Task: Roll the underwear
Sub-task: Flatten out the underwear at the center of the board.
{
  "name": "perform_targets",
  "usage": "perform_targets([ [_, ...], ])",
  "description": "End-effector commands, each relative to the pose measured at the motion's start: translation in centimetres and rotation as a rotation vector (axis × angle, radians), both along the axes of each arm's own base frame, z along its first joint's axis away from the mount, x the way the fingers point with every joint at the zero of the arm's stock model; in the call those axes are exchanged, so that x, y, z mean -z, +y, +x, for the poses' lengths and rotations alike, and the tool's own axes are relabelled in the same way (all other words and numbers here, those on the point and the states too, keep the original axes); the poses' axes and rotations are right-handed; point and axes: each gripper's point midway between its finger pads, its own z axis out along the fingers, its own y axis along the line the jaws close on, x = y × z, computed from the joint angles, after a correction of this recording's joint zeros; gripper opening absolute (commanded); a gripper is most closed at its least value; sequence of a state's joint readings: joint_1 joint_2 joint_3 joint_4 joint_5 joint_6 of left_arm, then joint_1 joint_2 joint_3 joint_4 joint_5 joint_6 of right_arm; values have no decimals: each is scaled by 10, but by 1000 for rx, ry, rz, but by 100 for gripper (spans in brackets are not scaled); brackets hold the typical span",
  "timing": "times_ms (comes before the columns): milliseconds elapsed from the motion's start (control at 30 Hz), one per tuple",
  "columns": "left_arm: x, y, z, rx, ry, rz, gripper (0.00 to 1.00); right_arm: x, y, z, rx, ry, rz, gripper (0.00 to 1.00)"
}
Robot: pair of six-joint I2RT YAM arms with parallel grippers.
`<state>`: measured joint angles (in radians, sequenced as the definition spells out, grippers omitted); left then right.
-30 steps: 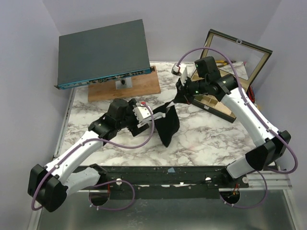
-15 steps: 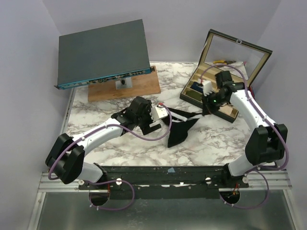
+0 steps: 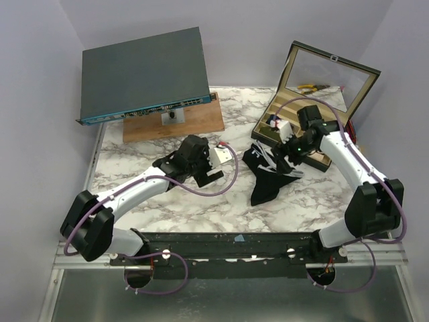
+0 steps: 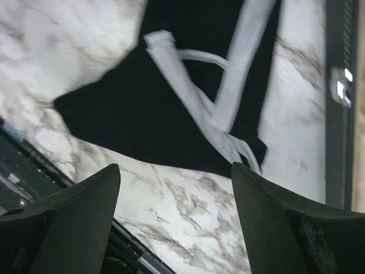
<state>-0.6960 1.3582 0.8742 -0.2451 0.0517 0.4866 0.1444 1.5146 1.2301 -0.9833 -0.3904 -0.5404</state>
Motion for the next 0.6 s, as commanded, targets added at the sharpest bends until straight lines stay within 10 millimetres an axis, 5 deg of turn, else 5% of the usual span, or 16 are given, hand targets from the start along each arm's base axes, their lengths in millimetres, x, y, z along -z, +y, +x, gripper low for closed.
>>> perform_targets([
  [0, -6, 10, -12, -17, -3, -5, 99, -8, 50, -15, -175, -48, 55, 83],
  [567, -1, 22, -34, 1, 23, -10, 99, 55, 88, 25, -310, -10, -21, 86],
])
